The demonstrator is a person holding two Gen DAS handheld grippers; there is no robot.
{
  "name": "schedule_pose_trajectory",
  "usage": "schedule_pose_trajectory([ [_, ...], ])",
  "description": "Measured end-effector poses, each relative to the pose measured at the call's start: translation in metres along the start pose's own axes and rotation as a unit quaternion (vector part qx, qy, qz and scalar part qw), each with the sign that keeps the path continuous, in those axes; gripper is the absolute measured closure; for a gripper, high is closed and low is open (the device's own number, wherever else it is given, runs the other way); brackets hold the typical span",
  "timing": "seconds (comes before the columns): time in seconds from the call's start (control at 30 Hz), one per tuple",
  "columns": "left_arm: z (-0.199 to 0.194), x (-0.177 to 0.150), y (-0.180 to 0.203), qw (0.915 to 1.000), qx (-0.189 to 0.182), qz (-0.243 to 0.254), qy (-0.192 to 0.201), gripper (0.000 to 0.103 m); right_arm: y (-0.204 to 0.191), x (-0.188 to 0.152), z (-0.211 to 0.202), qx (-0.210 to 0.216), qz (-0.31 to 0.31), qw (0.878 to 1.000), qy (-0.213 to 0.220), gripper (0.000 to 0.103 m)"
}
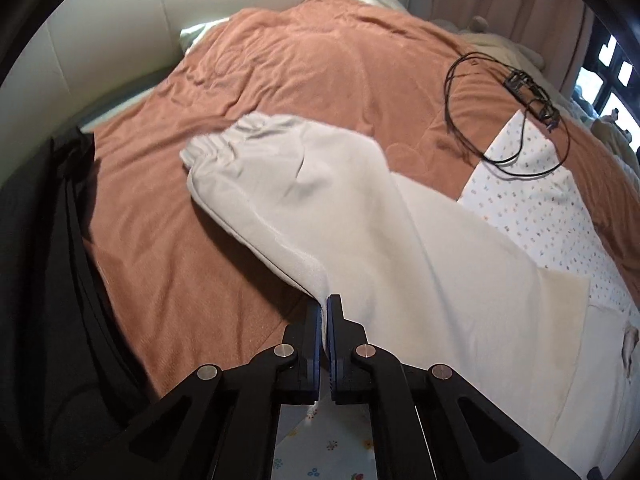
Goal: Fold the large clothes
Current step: 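Close the left gripper on the sleeve near its cuff, then fold the held sleeve across the jacket body and open the left gripper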
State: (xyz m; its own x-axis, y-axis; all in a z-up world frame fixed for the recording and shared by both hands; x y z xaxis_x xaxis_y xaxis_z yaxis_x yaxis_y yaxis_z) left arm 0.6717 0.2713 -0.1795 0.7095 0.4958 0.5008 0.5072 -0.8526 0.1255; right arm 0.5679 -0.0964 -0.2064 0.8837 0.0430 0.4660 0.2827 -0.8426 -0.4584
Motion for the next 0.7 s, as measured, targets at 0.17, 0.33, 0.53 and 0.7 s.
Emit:
schedule_pose_trajectory([
  [0.17, -0.044, 0.014, 0.019, 0.9986, -0.031, 0.029, 0.031, 0.101, -0.012, -0.007, 0.005, 0.019, 0.000, 1.000, -0.006, 0.062],
  [0.33, -0.095, 0.022, 0.041, 0.9923, -0.080, 0.059, 0.074, 0.101, -0.024, -0.015, 0.006, 0.024, -0.004, 1.000, -0.012, 0.062],
  [0.53, -0.158, 0.012, 0.084, 0.9771, -0.141, 0.111, 0.115, 0.101, -0.032, -0.019, -0.010, 0.032, -0.005, 0.999, -0.006, 0.062],
  [0.7, -0.198, -0.015, 0.127, 0.9596, -0.188, 0.167, 0.126, 0.101, -0.024, -0.024, -0.037, 0.031, 0.010, 0.999, 0.005, 0.062],
])
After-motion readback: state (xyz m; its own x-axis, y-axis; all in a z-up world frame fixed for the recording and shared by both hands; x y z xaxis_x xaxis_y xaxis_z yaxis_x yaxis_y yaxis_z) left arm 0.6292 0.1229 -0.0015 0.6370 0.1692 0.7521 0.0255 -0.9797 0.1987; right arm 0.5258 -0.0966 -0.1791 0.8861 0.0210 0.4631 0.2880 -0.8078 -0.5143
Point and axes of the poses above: each gripper's, at about its wrist camera, not at the fingertips, and z roughly the way its jaws point, y to its right, x to its top, the point moved 5 cm from there along z, roughly the way its jaws point, and after that the axes turned 5 degrees about -y, right-handed, at the moved point
